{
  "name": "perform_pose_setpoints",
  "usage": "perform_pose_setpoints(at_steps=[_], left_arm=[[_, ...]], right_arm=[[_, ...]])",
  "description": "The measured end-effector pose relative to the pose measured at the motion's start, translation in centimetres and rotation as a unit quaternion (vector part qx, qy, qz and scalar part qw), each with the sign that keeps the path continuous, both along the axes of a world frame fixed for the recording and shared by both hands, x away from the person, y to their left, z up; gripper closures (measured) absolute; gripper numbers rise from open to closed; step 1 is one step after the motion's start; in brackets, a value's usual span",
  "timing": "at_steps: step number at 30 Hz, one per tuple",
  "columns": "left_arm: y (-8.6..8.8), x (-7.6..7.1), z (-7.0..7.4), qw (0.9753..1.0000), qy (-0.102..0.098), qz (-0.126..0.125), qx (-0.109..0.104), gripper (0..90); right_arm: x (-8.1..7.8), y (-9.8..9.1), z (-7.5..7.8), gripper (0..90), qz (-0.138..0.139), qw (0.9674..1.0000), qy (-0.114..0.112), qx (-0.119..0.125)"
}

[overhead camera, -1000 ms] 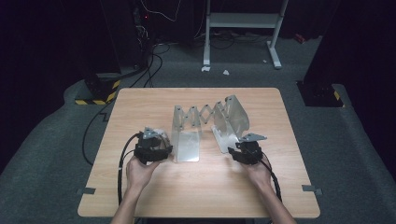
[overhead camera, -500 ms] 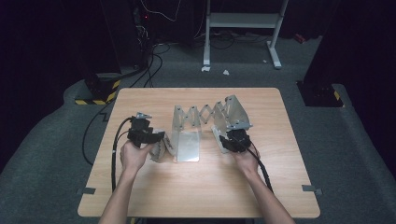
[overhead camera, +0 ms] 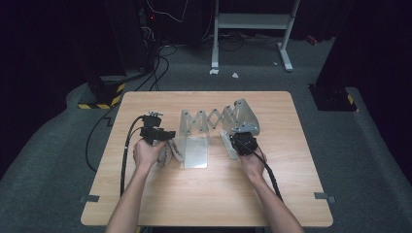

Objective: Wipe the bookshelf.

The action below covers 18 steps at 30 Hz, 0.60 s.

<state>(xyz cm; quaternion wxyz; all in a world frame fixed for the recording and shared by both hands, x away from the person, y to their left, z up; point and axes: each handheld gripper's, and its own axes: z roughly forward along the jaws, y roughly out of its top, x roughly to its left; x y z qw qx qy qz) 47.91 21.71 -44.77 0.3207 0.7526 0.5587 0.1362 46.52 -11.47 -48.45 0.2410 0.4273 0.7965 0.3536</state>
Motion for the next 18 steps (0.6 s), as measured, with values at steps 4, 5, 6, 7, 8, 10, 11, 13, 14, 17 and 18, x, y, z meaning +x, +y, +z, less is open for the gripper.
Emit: perform_pose_setpoints(at_steps=[4, 5, 6, 7, 8, 10, 11, 13, 14, 17, 18], left_arm=[[-0.2, 1.2, -0.1, 0.9999, 0.008, 0.005, 0.009, 41.8], [-0.3, 1.5, -0.1, 0.9999, 0.009, 0.006, 0.008, 41.8], [-0.5, 1.8, -0.1, 0.9999, 0.012, 0.006, 0.01, 41.8], [-0.6, 2.0, -0.1, 0.9998, 0.013, 0.005, 0.011, 41.7], [-0.7, 2.1, -0.2, 0.9998, 0.014, 0.005, 0.014, 41.6], [-0.9, 2.5, -0.2, 0.9997, 0.019, 0.005, 0.015, 41.6], [-1.1, 2.7, -0.3, 0.9997, 0.02, 0.004, 0.015, 41.6], [-1.2, 3.0, -0.4, 0.9998, 0.016, 0.004, 0.006, 41.8], [-1.2, 3.2, -0.5, 0.9998, 0.017, 0.006, 0.002, 41.9], [-1.2, 3.6, -0.8, 0.9996, 0.026, 0.008, -0.004, 42.0], [-1.3, 3.7, -0.9, 0.9995, 0.03, 0.008, 0.001, 42.0]], right_arm=[[0.0, -0.5, 0.0, 89.7, 0.006, 1.0, 0.005, 0.005], [0.0, -0.6, 0.0, 89.7, 0.008, 0.9999, 0.004, 0.005], [-0.1, -0.7, 0.0, 89.8, 0.01, 0.9999, 0.005, 0.007], [-0.2, -0.8, -0.1, 89.8, 0.012, 0.9999, 0.005, 0.009], [-0.2, -0.9, -0.1, 89.8, 0.014, 0.9998, 0.005, 0.01], [-0.4, -1.1, -0.1, 89.8, 0.02, 0.9997, 0.004, 0.01], [-0.4, -1.2, -0.1, 89.8, 0.023, 0.9997, 0.004, 0.011], [-0.6, -1.4, -0.2, 89.9, 0.029, 0.9995, 0.001, 0.014], [-0.7, -1.5, -0.3, 89.8, 0.03, 0.9994, 0.0, 0.016], [-0.9, -1.7, -0.3, 89.8, 0.036, 0.9992, 0.0, 0.018], [-1.0, -1.7, -0.2, 89.8, 0.038, 0.9991, 0.001, 0.018]])
